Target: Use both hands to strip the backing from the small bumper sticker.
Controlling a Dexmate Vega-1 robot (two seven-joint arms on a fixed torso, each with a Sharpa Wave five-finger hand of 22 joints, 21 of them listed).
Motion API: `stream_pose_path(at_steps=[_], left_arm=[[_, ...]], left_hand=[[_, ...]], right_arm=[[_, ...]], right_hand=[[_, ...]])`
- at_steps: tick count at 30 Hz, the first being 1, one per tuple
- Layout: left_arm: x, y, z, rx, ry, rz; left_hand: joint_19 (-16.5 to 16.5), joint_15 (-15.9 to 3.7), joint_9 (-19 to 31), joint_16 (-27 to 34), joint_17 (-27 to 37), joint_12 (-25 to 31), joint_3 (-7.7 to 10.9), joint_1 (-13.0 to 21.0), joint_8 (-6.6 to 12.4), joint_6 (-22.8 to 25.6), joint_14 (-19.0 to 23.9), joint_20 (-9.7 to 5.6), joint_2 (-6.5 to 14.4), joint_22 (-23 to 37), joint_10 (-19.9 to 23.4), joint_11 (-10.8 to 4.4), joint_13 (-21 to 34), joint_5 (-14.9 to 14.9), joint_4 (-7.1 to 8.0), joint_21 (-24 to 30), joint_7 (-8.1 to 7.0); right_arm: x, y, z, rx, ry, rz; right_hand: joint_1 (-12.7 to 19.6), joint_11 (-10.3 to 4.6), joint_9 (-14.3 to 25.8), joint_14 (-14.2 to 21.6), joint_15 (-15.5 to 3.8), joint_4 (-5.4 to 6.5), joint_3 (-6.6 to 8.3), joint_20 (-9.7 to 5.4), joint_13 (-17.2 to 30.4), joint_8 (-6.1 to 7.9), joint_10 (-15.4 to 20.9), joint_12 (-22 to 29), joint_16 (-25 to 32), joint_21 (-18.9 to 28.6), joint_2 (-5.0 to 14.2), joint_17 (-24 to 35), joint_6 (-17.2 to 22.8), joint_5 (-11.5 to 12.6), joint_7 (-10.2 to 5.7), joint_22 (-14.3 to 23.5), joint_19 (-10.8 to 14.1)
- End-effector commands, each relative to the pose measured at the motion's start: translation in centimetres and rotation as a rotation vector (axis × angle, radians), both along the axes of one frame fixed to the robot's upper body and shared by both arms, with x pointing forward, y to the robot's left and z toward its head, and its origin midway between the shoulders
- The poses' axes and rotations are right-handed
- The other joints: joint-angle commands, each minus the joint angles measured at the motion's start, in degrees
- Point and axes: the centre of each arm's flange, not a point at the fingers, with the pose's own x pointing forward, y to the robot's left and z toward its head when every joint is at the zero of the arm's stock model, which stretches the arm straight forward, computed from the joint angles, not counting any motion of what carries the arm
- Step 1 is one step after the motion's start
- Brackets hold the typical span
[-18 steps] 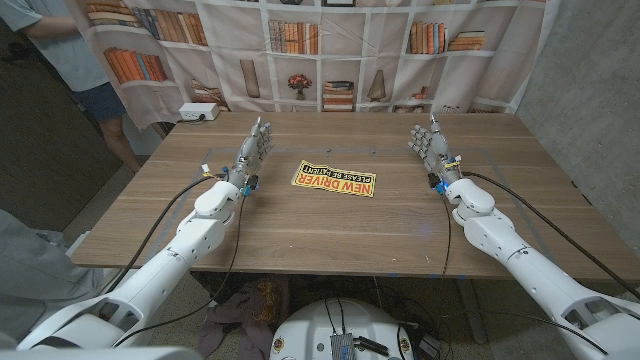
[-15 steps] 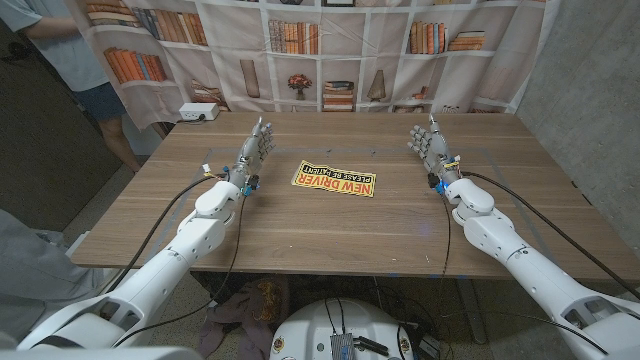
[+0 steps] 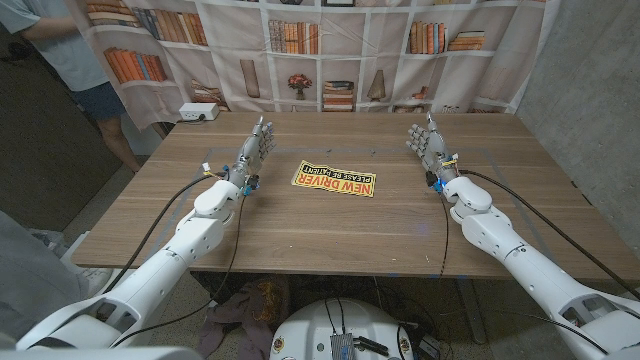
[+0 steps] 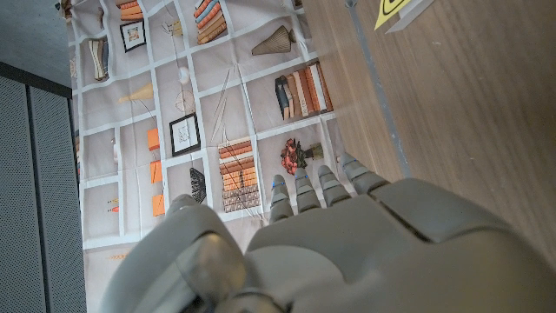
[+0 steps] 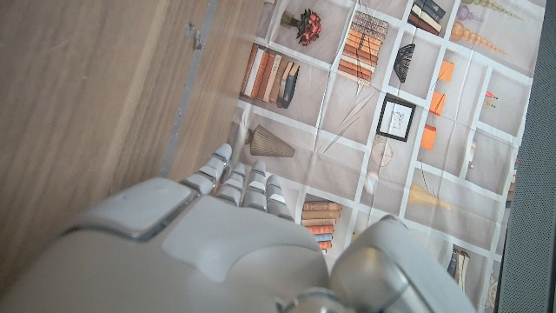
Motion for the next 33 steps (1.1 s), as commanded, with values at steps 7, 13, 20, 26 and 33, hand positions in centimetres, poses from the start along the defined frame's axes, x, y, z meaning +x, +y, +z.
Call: stream_pose_path(at_steps=[7, 13, 20, 26, 33], left_arm=[[-1.0, -1.7, -0.1, 0.054, 0.014, 0.012], [-1.8, -2.7, -0.1, 0.051, 0.009, 0.036], [-2.3, -3.3, 0.5, 0.046, -0.01, 0.038], [-3.6, -3.5, 1.5, 0.112, 0.004, 0.113], [-4.3, -3.0, 1.3, 0.176, 0.019, 0.146]], left_hand=[[0.2, -1.05, 0.2, 0.2, 0.3, 0.3, -0.18, 0.3, 0.08, 0.0, 0.0, 0.79, 0.3, 0.1, 0.9, -0.33, 0.2, 0.2, 0.33, 0.0, -0.43], [0.3, -1.1, 0.2, 0.3, 0.3, 0.6, -0.22, 0.4, 0.11, 0.3, 0.1, 0.8, 0.3, 0.1, 1.7, -0.46, 0.2, 0.1, 0.26, 0.0, -0.38], [0.8, -1.71, 0.1, 0.3, 0.2, 0.6, -0.23, 1.0, -0.05, 0.4, 0.4, 0.72, 0.1, 0.1, 2.5, -0.84, 0.2, 0.0, -0.07, 0.1, -0.11], [1.6, -1.13, 0.2, 1.5, 0.6, 1.7, 0.18, 1.9, -0.01, 1.3, 4.0, 3.02, 1.1, 0.3, 6.3, -2.13, 0.5, 0.1, -0.28, 0.3, -1.92], [1.4, -1.21, 0.2, 1.5, 0.7, 1.6, 0.14, 2.0, -0.13, 1.2, 4.3, 3.52, 1.1, 0.4, 6.1, -2.27, 0.6, 0.0, -0.33, 0.2, -1.7]], right_arm=[[-1.7, -0.9, -0.2, -0.052, -0.018, -0.057], [-2.2, -1.3, -0.1, -0.071, -0.026, -0.067], [-2.4, -1.5, 0.2, -0.121, -0.027, -0.066], [-2.3, -1.3, 0.5, -0.15, -0.019, -0.047], [-2.3, -1.2, 0.4, -0.16, -0.022, -0.047]], right_hand=[[1.2, 0.5, 0.1, -0.6, 0.69, -0.24, 0.24, 0.24, 0.1, 0.32, -0.4, 0.3, 0.1, -0.6, 0.34, 0.2, -0.2, 0.2, 0.51, 0.1, -0.1], [1.8, 0.32, 0.1, -0.6, 0.69, -0.65, 0.4, 0.2, 0.1, 0.35, -1.4, 0.0, 0.1, -0.9, 0.52, 0.2, -0.3, 0.2, 0.54, 0.1, 0.3], [4.5, -0.89, 0.1, 1.7, -0.11, -2.89, 0.45, -1.37, 0.1, 0.28, -4.1, -0.2, 0.1, -1.9, 0.25, 0.1, -1.5, -0.3, -0.1, 0.3, 5.4], [4.8, -0.53, 0.2, 0.6, 0.19, -3.19, 0.38, -1.06, 0.1, 0.23, -4.4, -0.1, -0.2, -2.9, 0.24, 0.2, -1.8, -0.4, 0.26, 0.4, 4.2], [4.8, -0.18, 0.2, -0.2, 0.38, -3.3, 0.31, -0.25, 0.1, 0.29, -4.6, -0.1, -0.3, -3.9, 0.28, 0.2, -1.9, -0.4, 0.48, 0.4, 2.8]])
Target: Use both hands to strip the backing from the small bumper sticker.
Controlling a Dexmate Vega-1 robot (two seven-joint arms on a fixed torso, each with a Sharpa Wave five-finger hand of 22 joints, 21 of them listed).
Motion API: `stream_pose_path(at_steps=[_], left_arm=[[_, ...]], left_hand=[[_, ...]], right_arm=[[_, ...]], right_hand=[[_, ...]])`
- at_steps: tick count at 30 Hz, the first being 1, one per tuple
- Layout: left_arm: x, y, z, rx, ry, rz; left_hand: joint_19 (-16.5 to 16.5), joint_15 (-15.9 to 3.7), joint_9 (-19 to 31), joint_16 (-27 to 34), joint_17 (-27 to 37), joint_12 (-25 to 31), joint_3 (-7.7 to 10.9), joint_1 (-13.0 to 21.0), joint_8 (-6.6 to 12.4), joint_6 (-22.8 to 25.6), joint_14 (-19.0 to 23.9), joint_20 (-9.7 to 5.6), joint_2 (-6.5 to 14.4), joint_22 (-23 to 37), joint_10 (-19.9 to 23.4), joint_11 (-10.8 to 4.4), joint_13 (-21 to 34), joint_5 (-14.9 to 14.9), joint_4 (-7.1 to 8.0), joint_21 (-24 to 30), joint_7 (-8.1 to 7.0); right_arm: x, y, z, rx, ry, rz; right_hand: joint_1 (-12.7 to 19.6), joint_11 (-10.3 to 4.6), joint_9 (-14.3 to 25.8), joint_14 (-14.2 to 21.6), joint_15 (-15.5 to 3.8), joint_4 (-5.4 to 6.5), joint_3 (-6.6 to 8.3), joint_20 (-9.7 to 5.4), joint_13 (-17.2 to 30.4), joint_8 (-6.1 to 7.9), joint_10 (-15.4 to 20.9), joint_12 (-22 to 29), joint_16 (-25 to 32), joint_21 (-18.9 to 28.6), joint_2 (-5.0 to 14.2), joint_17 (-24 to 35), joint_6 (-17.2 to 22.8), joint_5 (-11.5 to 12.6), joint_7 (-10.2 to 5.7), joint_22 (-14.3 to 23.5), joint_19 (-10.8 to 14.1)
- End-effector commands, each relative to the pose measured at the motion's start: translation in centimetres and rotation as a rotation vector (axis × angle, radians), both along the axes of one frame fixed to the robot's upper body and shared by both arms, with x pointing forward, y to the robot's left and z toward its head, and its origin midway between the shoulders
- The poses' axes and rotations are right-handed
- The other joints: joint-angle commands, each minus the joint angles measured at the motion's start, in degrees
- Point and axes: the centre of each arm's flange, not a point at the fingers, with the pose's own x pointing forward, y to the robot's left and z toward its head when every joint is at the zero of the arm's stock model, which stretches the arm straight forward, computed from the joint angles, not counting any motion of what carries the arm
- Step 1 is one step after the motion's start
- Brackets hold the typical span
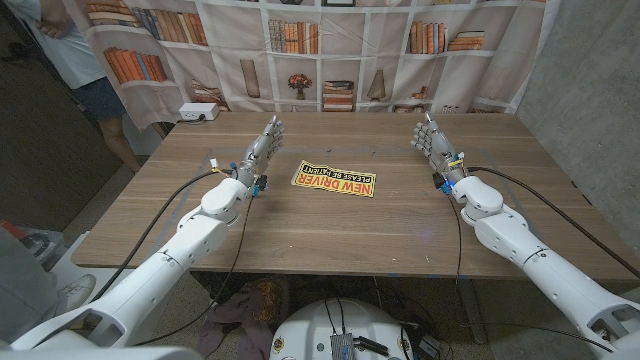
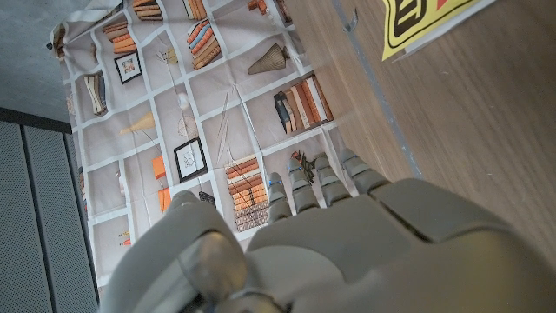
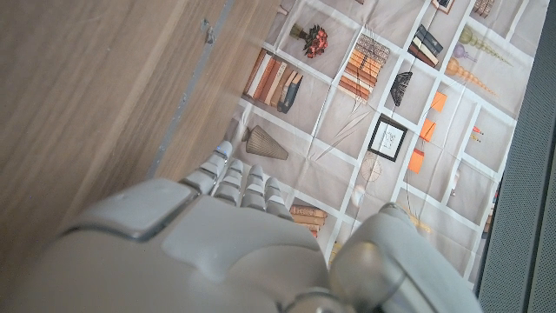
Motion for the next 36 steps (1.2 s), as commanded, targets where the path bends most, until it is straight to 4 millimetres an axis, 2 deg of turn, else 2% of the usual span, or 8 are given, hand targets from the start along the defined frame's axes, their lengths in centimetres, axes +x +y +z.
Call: stream_pose_path(at_steps=[1, 8, 14, 16, 19, 22, 28, 36], left_arm=[[-1.4, 0.5, 0.2, 0.101, 0.027, 0.098], [-2.1, 2.1, 0.6, 0.138, 0.047, 0.145], [-2.7, 3.6, 2.1, 0.22, 0.063, 0.227], [-2.3, 4.0, 2.1, 0.182, 0.071, 0.204], [-2.2, 4.3, 2.3, 0.198, 0.096, 0.269], [-2.0, 4.7, 2.9, 0.241, 0.09, 0.253], [-2.4, 4.7, 4.0, 0.33, 0.092, 0.319], [-3.3, 4.1, 5.8, 0.516, 0.094, 0.45]], left_hand=[[-0.2, -0.75, 0.2, 0.4, 0.2, 0.1, 0.28, 0.0, -0.15, -0.3, 0.4, 0.89, 0.0, 0.1, 0.1, 0.2, 0.1, 0.0, -0.19, 0.2, -0.22], [-0.2, -0.42, 0.3, 0.5, 0.4, 0.5, 0.29, 1.3, -0.51, -1.3, 1.0, 2.74, -0.7, 0.2, 1.4, -1.31, 0.4, -0.2, -1.06, 0.2, 0.35], [-0.6, -0.49, 0.3, 0.5, 0.5, 0.8, 0.64, 2.9, -0.76, -2.3, 1.0, 4.11, -0.8, 0.4, 2.7, -1.77, 0.5, -0.3, -2.02, 0.2, -0.6], [-0.6, -0.43, 0.3, 0.4, 0.5, 0.8, 0.68, 3.1, -0.75, -2.3, 1.0, 4.23, -0.9, 0.4, 2.9, -1.85, 0.5, -0.3, -2.14, 0.2, -0.65], [-0.5, -0.9, 0.4, 0.9, 0.7, 3.0, 1.26, 5.7, 0.31, -0.3, 1.6, 4.36, -0.8, 0.7, 9.8, -2.95, 1.0, -0.5, -3.56, 0.5, 0.08], [0.4, -1.09, 0.5, 1.2, 0.8, 3.3, 1.49, 6.5, 1.19, 2.1, 2.3, 4.29, -0.6, 0.8, 11.7, -3.67, 1.1, -0.6, -3.95, 1.0, 0.67], [0.9, -1.11, 0.5, 1.5, 0.8, 2.5, 1.71, 7.4, 1.22, 2.4, 3.1, 4.35, -0.6, 0.8, 10.5, -3.27, 1.0, -0.7, -4.43, 1.2, 0.78], [-1.1, -0.48, 0.5, 0.3, 0.7, 2.1, 2.43, 11.2, -0.7, -2.3, 0.3, 4.72, -1.3, 0.9, 12.3, -4.11, 1.0, -0.9, -6.85, 0.5, -1.24]], right_arm=[[-0.2, 0.1, 0.1, -0.035, 0.0, 0.001], [-0.8, 0.0, 0.1, -0.022, 0.01, -0.045], [-1.0, 0.1, 0.1, 0.0, 0.005, -0.068], [-1.1, 0.3, 0.2, -0.003, 0.006, -0.075], [-1.0, 0.4, 0.3, -0.009, 0.014, -0.082], [-0.9, 0.6, 0.5, -0.006, 0.012, -0.083], [-0.7, 0.9, 0.7, 0.005, -0.005, -0.085], [-0.8, 1.1, 0.8, 0.016, -0.021, -0.081]], right_hand=[[0.5, 0.36, 0.2, -0.5, 0.14, -0.53, 0.07, 0.08, 0.1, 0.31, -0.2, 0.2, -0.2, -0.4, -0.08, 0.2, -0.2, -0.4, 0.31, 0.1, -0.5], [0.6, 0.38, 0.2, -0.4, -0.05, -0.59, 0.07, 0.16, 0.1, 0.37, -0.1, 0.3, -0.1, -0.6, -0.02, 0.2, -0.1, -0.4, 0.27, 0.1, -0.6], [0.7, 0.41, 0.2, -0.4, -0.05, -0.64, 0.08, 0.2, 0.1, 0.43, 0.0, 0.3, 0.0, -0.8, 0.04, 0.2, 0.0, -0.4, 0.26, 0.1, -0.6], [0.7, 0.43, 0.2, -0.4, -0.07, -0.66, 0.07, 0.22, 0.1, 0.46, 0.1, 0.3, 0.0, -0.8, 0.06, 0.2, 0.1, -0.4, 0.26, 0.1, -0.5], [0.7, 0.49, 0.2, -0.2, -0.29, -0.69, 0.07, 0.28, 0.1, 0.49, 0.1, 0.4, 0.1, -0.9, 0.09, 0.2, 0.1, -0.4, 0.23, 0.1, -0.5], [0.7, 0.45, 0.2, -0.2, -0.31, -0.71, 0.06, 0.28, 0.1, 0.52, 0.2, 0.4, 0.1, -1.0, 0.09, 0.2, 0.2, -0.4, 0.23, 0.2, -0.5], [0.7, 0.46, 0.2, -0.1, -0.29, -0.74, 0.01, 0.32, 0.1, 0.53, 0.3, 0.5, 0.2, -1.1, 0.08, 0.3, 0.3, -0.4, 0.21, 0.2, -0.4], [0.7, 0.45, 0.2, 0.0, -0.26, -0.78, -0.06, 0.44, 0.1, 0.56, 0.5, 0.6, 0.2, -1.3, 0.07, 0.3, 0.4, -0.5, 0.18, 0.2, -0.3]])
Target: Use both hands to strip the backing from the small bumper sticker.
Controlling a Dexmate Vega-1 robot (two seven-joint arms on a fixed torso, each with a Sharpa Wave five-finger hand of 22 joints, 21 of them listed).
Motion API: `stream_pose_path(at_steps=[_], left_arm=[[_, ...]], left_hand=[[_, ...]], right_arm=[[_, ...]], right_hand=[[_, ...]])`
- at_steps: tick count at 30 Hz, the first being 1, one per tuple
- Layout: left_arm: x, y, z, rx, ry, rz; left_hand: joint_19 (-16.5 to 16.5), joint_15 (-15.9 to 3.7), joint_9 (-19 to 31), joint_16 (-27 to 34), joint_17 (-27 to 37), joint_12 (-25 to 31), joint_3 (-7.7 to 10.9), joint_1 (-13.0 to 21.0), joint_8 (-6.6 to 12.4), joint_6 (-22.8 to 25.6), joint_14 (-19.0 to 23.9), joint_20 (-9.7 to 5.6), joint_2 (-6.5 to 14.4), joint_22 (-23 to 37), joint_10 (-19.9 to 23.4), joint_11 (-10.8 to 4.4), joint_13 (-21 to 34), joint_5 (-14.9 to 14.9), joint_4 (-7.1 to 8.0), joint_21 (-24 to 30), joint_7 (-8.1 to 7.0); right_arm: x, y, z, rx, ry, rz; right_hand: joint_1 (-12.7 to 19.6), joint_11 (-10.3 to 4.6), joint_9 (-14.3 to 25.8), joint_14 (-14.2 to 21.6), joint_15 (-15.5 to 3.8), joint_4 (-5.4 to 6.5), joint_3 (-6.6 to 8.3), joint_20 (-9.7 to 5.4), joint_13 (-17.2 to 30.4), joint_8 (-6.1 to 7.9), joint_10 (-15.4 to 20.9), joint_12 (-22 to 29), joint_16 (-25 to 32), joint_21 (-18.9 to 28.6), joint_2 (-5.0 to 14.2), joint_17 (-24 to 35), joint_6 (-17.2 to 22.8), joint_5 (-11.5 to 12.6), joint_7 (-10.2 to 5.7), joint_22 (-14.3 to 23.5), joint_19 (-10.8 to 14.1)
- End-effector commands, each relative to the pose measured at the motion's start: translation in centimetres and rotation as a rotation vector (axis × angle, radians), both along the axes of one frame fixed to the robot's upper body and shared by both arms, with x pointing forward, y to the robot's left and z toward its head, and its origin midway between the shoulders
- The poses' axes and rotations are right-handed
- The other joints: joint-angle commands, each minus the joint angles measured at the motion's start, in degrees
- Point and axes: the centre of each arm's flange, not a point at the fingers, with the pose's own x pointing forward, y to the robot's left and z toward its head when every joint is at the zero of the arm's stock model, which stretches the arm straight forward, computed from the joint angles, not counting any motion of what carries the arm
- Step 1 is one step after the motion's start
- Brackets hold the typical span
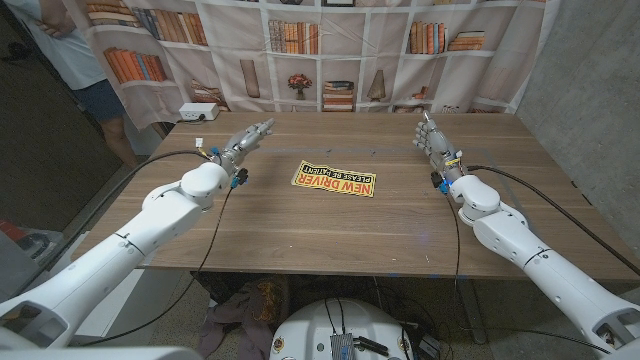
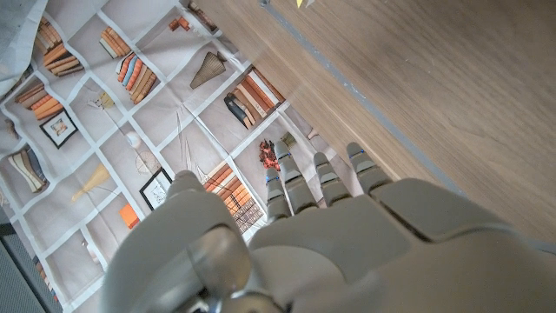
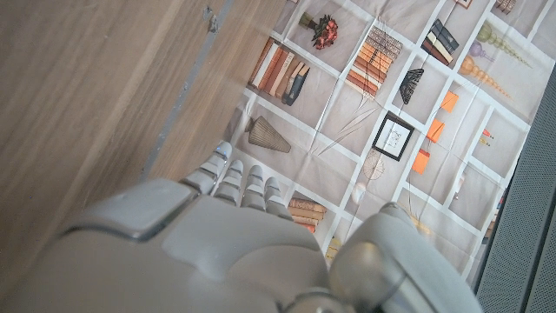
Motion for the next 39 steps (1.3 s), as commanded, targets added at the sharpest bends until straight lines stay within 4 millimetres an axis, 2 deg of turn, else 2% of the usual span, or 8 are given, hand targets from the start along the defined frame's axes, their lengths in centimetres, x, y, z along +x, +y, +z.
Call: stream_pose_path(at_steps=[1, 5, 8, 12, 18, 28, 30, 39], left_arm=[[-0.8, 0.2, 2.0, 0.2, 0.009, 0.158], [-0.5, 0.4, 2.0, 0.188, -0.003, 0.118], [-0.7, 0.4, 2.4, 0.217, -0.005, 0.141], [-0.5, 0.4, 2.7, 0.247, -0.03, 0.13], [0.0, 0.5, 3.6, 0.293, -0.042, 0.104], [-0.4, -0.3, 5.4, 0.406, -0.069, 0.139], [-0.9, -0.8, 6.0, 0.489, -0.076, 0.196], [-1.5, -1.8, 6.0, 0.601, -0.101, 0.344]], left_hand=[[-1.6, -0.33, 0.3, -0.5, 0.2, -0.6, 0.31, 1.8, -0.86, -2.7, -1.3, 0.44, -0.4, 0.1, -0.1, -0.6, 0.2, 0.0, -1.53, -0.3, -0.71], [-2.0, -0.52, 0.3, -0.4, 0.1, -0.6, 0.58, 3.5, -1.04, -3.8, -1.3, 0.53, -0.9, 0.0, 0.4, -1.76, 0.4, 0.0, -2.65, -0.3, -0.65], [-2.6, -0.44, 0.3, -0.6, 0.2, -1.5, 1.01, 6.1, -1.94, -8.0, -2.0, 0.68, -1.6, 0.0, -0.8, -1.64, 0.7, -0.1, -4.35, -0.3, -1.06], [-3.1, -0.33, 0.4, -0.7, 0.2, -2.1, 1.09, 7.5, -2.32, -11.5, -2.7, 0.95, -2.2, 0.0, -1.7, -2.25, 0.9, 0.0, -5.36, -0.4, -0.91], [-3.5, -1.5, 0.4, -0.7, 0.3, -2.0, 0.99, 8.5, -2.15, -13.0, -3.1, 0.14, -2.9, 0.0, -1.1, -2.76, 1.1, 0.1, -6.06, -0.4, -1.95], [-3.4, -2.64, 0.4, -0.3, 0.4, -1.7, 1.3, 10.0, -1.82, -14.5, -2.8, -0.56, -2.7, 0.0, 0.1, -2.91, 1.4, 0.4, -6.75, -0.2, -2.59], [-3.2, -2.75, 0.4, -0.3, 0.4, -1.7, 1.36, 10.3, -1.8, -14.7, -2.6, -0.6, -2.7, 0.0, 0.2, -2.92, 1.4, 0.4, -6.85, -0.1, -2.58], [-2.3, -3.27, 0.4, 0.3, 0.5, -1.3, 2.3, 12.8, -1.09, -14.3, -1.4, -0.8, -1.9, 0.0, 1.6, -2.95, 1.7, 0.5, -7.82, 0.3, -2.77]], right_arm=[[0.0, 0.4, 0.2, 0.013, -0.021, -0.002], [0.1, 0.4, 0.1, 0.022, -0.022, 0.001], [0.2, 0.4, 0.0, 0.029, -0.024, 0.006], [0.4, 0.5, 0.0, 0.029, -0.026, 0.011], [0.6, 0.6, 0.1, 0.035, -0.031, 0.019], [0.7, 0.6, 0.1, 0.043, -0.037, 0.028], [0.7, 0.6, 0.1, 0.045, -0.04, 0.029], [0.4, 0.3, 0.1, 0.047, -0.048, 0.03]], right_hand=[[0.7, 0.07, 0.2, 0.1, -0.16, -0.31, -0.06, 0.24, 0.1, 0.35, 0.4, 0.3, 0.2, -0.2, 0.07, 0.3, 0.5, 0.0, 0.12, 0.2, -0.1], [0.6, 0.01, 0.2, 0.1, -0.23, -0.3, -0.1, 0.33, 0.1, 0.35, 0.4, 0.3, 0.2, -0.3, 0.1, 0.3, 0.5, 0.0, 0.1, 0.2, 0.0], [0.6, 0.0, 0.2, 0.2, -0.21, -0.29, -0.12, 0.35, 0.1, 0.35, 0.4, 0.3, 0.3, -0.3, 0.12, 0.3, 0.5, 0.0, 0.05, 0.2, 0.0], [0.6, 0.05, 0.2, 0.2, -0.23, -0.28, -0.16, 0.32, 0.1, 0.35, 0.5, 0.4, 0.3, -0.4, 0.13, 0.3, 0.5, 0.0, -0.02, 0.2, 0.0], [0.5, 0.03, 0.2, 0.1, -0.33, -0.27, -0.21, 0.56, 0.1, 0.36, 0.5, 0.4, 0.3, -0.6, 0.16, 0.3, 0.5, 0.0, -0.06, 0.2, -0.1], [0.4, 0.0, 0.2, 0.1, -0.43, -0.26, -0.29, 0.66, 0.1, 0.33, 0.5, 0.4, 0.3, -0.9, 0.2, 0.3, 0.5, 0.0, -0.19, 0.2, -0.1], [0.4, -0.01, 0.2, 0.1, -0.46, -0.26, -0.3, 0.68, 0.1, 0.34, 0.5, 0.4, 0.3, -1.0, 0.22, 0.3, 0.5, 0.0, -0.14, 0.2, -0.2], [0.3, -0.05, 0.2, 0.1, -0.55, -0.28, -0.35, 0.2, 0.1, 0.34, 0.7, 0.5, 0.3, -1.1, 0.3, 0.3, 0.5, 0.0, -0.23, 0.2, 0.4]])
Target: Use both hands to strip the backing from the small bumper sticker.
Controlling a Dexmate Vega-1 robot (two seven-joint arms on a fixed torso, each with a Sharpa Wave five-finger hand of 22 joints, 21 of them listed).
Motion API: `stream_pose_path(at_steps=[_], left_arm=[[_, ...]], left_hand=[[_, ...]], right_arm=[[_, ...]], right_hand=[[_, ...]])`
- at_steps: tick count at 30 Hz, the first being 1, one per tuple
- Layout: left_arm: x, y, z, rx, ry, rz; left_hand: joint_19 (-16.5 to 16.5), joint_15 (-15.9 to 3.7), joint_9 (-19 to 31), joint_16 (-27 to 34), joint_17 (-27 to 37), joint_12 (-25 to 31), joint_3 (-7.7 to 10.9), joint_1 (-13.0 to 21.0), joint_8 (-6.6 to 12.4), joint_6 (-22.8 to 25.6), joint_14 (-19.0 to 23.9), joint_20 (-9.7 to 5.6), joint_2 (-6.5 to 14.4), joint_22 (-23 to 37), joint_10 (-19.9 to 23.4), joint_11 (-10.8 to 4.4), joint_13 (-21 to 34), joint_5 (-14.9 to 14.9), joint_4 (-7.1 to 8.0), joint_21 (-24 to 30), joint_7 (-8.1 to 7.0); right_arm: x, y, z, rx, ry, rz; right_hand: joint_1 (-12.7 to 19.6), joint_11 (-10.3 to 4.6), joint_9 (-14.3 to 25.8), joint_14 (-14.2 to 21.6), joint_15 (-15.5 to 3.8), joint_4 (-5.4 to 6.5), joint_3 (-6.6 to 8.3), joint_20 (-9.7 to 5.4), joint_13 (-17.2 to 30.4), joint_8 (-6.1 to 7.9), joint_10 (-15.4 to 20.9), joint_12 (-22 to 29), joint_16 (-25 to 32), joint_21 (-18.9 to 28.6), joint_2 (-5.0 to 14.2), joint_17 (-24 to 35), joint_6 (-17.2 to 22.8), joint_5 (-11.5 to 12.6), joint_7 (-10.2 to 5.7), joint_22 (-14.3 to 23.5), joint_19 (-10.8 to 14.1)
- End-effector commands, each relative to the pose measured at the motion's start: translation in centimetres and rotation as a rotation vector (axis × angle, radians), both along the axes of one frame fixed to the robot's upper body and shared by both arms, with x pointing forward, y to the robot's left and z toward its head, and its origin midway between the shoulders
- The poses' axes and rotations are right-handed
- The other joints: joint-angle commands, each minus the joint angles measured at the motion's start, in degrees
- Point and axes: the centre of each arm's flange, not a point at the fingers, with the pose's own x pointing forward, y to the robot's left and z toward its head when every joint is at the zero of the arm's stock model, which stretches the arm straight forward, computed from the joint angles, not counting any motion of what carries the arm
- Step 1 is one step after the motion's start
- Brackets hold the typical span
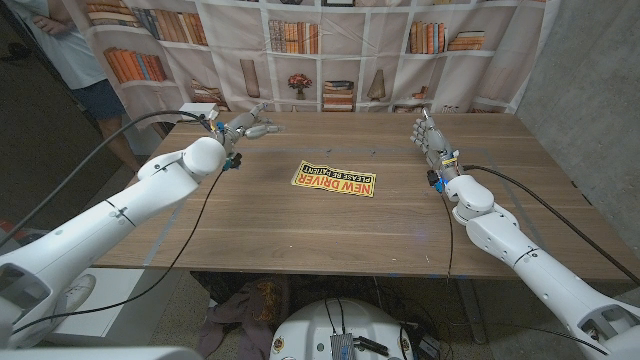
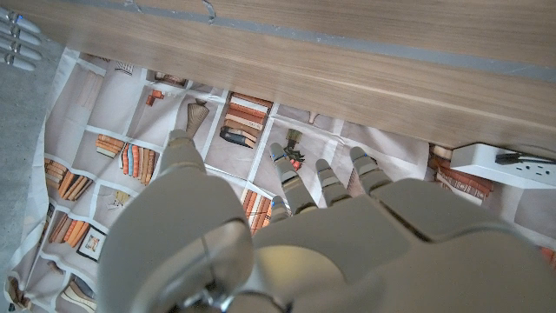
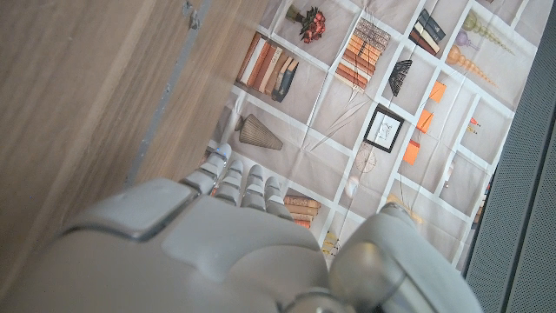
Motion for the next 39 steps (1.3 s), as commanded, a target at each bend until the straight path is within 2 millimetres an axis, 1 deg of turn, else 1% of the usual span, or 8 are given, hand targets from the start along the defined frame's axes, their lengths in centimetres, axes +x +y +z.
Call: stream_pose_path(at_steps=[1, 7, 17, 19, 20, 21, 26, 39], left_arm=[[-0.8, -0.9, 0.8, 0.155, -0.063, 0.163], [-0.8, -1.7, 1.0, 0.208, -0.107, 0.226], [-1.0, -3.9, 1.4, 0.337, -0.135, 0.292], [-1.1, -3.9, 0.5, 0.284, -0.261, 0.263], [-1.2, -4.2, 0.6, 0.327, -0.254, 0.299], [-1.3, -4.4, 1.0, 0.408, -0.223, 0.328], [-1.8, -5.0, 0.5, 0.425, -0.219, 0.356], [-2.5, -5.8, 0.1, 0.52, -0.213, 0.404]], left_hand=[[0.8, -3.4, 0.1, 0.5, 0.2, 0.5, 0.31, 1.3, 0.77, 0.2, 1.0, 0.06, 0.2, 0.2, 1.1, -0.05, 0.4, 0.5, -0.66, 0.4, -0.56], [2.3, -4.4, 0.2, 1.2, 0.4, 1.3, 0.52, 2.5, 0.03, -3.1, 3.3, -0.36, 0.3, 0.2, 3.8, -0.01, 0.8, 0.1, -0.74, 1.0, -0.35], [3.1, -5.01, 0.2, 1.6, 0.5, 1.9, 0.24, 2.5, 0.95, -1.7, 4.9, -0.5, 0.0, 0.3, 5.8, -0.04, 1.0, -0.1, -0.43, 1.2, -0.46], [3.2, -5.12, 0.2, 1.7, 0.5, 2.0, 0.1, 2.3, 0.96, -1.7, 5.1, -0.53, -0.2, 0.3, 6.0, -0.02, 1.1, -0.1, -0.34, 1.3, -0.51], [3.6, -5.92, 0.2, 2.1, 0.7, 2.8, -1.27, 0.6, 1.0, -1.7, 6.7, -0.51, -1.6, 0.3, 8.1, 0.14, 1.3, 0.0, 0.45, 1.3, -0.57], [4.3, -6.5, 0.2, 2.1, 0.7, 2.9, -1.67, 0.1, 1.13, -1.4, 7.1, -0.97, -2.0, 0.3, 8.4, 0.02, 1.4, 0.1, 0.64, 1.6, -0.47], [5.0, -7.33, 0.2, 2.3, 0.8, 3.9, -3.36, -1.4, 1.01, -1.6, 8.6, -1.27, -4.0, 0.3, 10.7, 0.06, 1.7, 0.7, 1.15, 1.7, -0.6], [5.5, -7.93, 0.1, 2.3, 0.9, 4.7, -2.59, 0.4, 1.59, 0.0, 9.6, -1.73, -2.6, 0.3, 13.2, -0.19, 1.8, 1.4, 0.73, 1.7, -0.61]], right_arm=[[-0.3, -0.3, 0.0, 0.008, -0.011, 0.004], [-0.2, -0.4, 0.0, 0.009, -0.013, 0.011], [0.1, -0.2, 0.1, 0.017, -0.017, 0.024], [0.1, -0.2, 0.1, 0.016, -0.015, 0.026], [0.1, -0.2, 0.1, 0.017, -0.015, 0.029], [0.2, -0.2, 0.1, 0.019, -0.014, 0.032], [0.3, -0.1, 0.1, 0.023, -0.015, 0.04], [0.8, 0.0, -0.5, 0.029, 0.015, 0.059]], right_hand=[[0.3, 0.14, 0.2, -0.1, -0.3, -0.05, -0.12, -0.09, 0.1, 0.35, 0.5, 0.4, 0.3, -0.2, 0.31, 0.3, 0.4, 0.0, -0.02, 0.2, 0.7], [0.3, 0.06, 0.2, 0.0, -0.41, -0.05, -0.15, 0.0, 0.1, 0.34, 0.4, 0.4, 0.3, -0.5, 0.37, 0.3, 0.3, 0.0, -0.06, 0.2, 0.4], [0.3, 0.0, 0.2, 0.0, -0.47, -0.06, -0.2, 0.12, 0.1, 0.32, 0.4, 0.4, 0.3, -0.9, 0.45, 0.3, 0.3, 0.0, -0.1, 0.2, 0.2], [0.3, -0.04, 0.2, -0.1, -0.48, -0.07, -0.21, 0.12, 0.1, 0.32, 0.4, 0.4, 0.3, -0.9, 0.47, 0.3, 0.3, 0.0, -0.11, 0.2, 0.2], [0.3, 0.01, 0.2, -0.1, -0.49, -0.08, -0.21, 0.09, 0.1, 0.31, 0.4, 0.4, 0.3, -1.0, 0.48, 0.3, 0.3, 0.0, -0.12, 0.2, 0.2], [0.3, -0.04, 0.2, -0.1, -0.5, -0.09, -0.22, 0.14, 0.1, 0.31, 0.4, 0.4, 0.3, -1.0, 0.49, 0.3, 0.3, 0.0, -0.12, 0.2, 0.1], [0.3, -0.06, 0.2, -0.1, -0.59, -0.1, -0.23, 0.16, 0.1, 0.31, 0.4, 0.4, 0.3, -1.1, 0.51, 0.3, 0.3, 0.0, -0.15, 0.2, 0.1], [0.3, -0.06, 0.2, -0.1, -0.72, -0.16, -0.25, 0.27, 0.1, 0.29, 0.4, 0.4, 0.3, -1.5, 0.67, 0.3, 0.3, 0.0, -0.23, 0.2, 0.1]])
